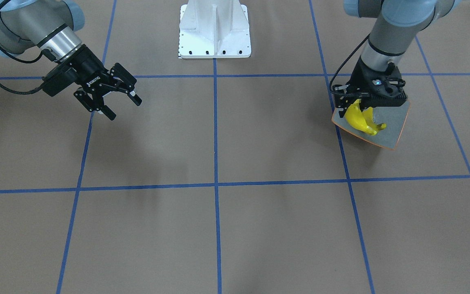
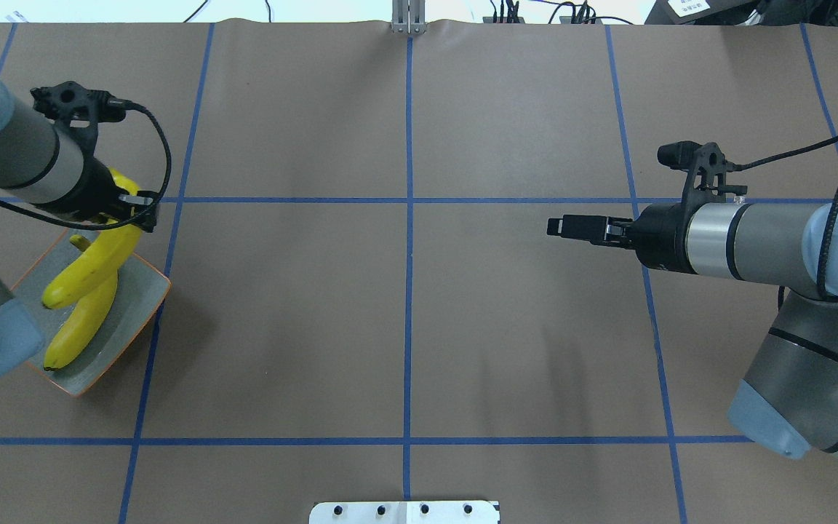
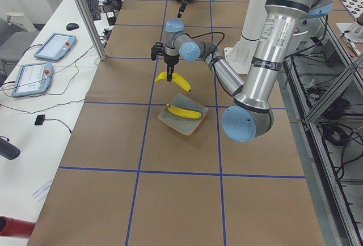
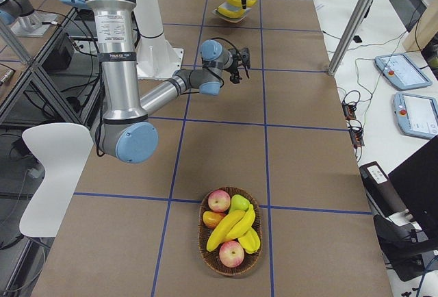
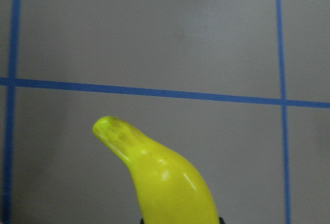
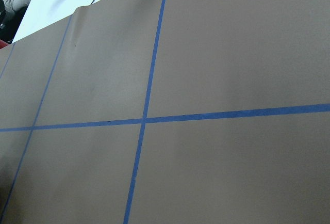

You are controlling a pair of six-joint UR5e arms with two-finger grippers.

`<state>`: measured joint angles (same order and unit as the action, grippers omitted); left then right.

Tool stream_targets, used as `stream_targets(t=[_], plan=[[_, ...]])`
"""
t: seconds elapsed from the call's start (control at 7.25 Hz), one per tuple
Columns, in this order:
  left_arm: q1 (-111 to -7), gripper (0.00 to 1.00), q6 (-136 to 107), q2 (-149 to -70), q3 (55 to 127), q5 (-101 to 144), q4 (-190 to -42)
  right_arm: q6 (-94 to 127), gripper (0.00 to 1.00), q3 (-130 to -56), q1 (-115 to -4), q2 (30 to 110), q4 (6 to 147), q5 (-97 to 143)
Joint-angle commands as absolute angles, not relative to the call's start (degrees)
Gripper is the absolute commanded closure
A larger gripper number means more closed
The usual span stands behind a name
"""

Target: Transfer all bananas from basket to plate

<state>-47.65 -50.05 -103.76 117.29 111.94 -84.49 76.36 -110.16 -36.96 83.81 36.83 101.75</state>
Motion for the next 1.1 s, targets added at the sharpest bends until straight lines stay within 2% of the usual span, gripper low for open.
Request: stream_targets(t=[0.0, 0.28, 0.97], plan=[[-47.64, 1.00, -47.11, -96.88, 118.30, 105.83, -82.00, 76.82, 0.00, -110.04, -36.91, 83.85, 36.91, 100.90], [-47.46, 1.00, -44.40, -93.52, 117.95, 102.31, -81.22, 76.90, 0.00, -109.43, -36.83, 83.76, 36.83, 100.99], [-46.32, 1.00, -44.39, -96.86, 112.24, 102.13, -79.72, 77.60, 0.00, -108.63, -36.83, 83.15, 36.74, 100.99]])
